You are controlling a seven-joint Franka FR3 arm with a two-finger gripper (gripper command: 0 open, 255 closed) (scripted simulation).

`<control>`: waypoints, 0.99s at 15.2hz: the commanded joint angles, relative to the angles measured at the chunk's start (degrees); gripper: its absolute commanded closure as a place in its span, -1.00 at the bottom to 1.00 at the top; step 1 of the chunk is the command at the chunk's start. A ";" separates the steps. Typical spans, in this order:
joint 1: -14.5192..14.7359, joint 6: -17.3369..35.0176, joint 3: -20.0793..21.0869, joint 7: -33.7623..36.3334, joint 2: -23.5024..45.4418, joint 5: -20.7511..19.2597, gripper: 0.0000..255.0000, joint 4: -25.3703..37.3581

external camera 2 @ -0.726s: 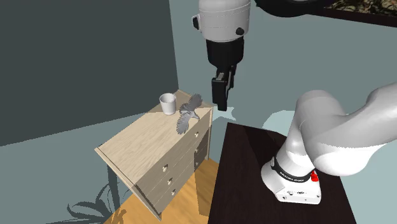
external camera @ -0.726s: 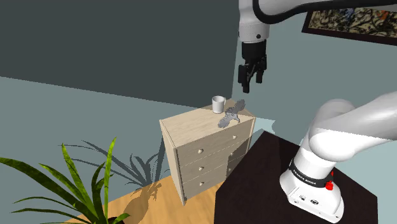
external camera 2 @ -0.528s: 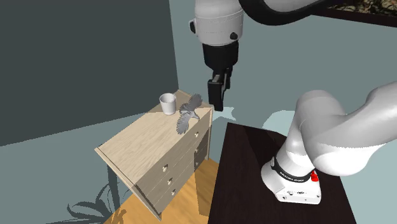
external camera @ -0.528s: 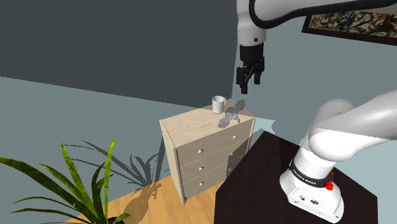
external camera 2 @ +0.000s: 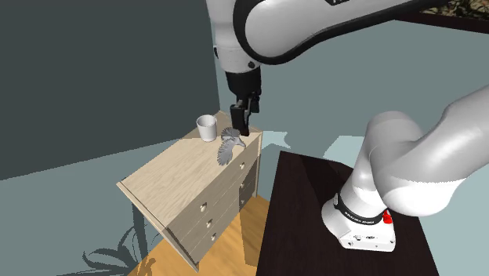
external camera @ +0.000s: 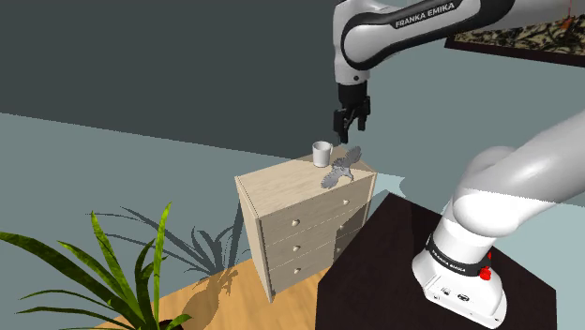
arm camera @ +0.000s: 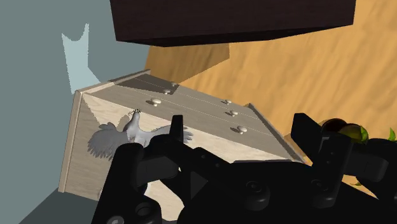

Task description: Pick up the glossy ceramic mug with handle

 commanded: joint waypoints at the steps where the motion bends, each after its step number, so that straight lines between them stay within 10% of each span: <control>1: -0.67 3.91 -1.31 -1.37 4.15 -0.85 -1.00 0.65; 15: -3.60 22.21 -7.17 -9.62 33.70 -0.52 -1.00 13.80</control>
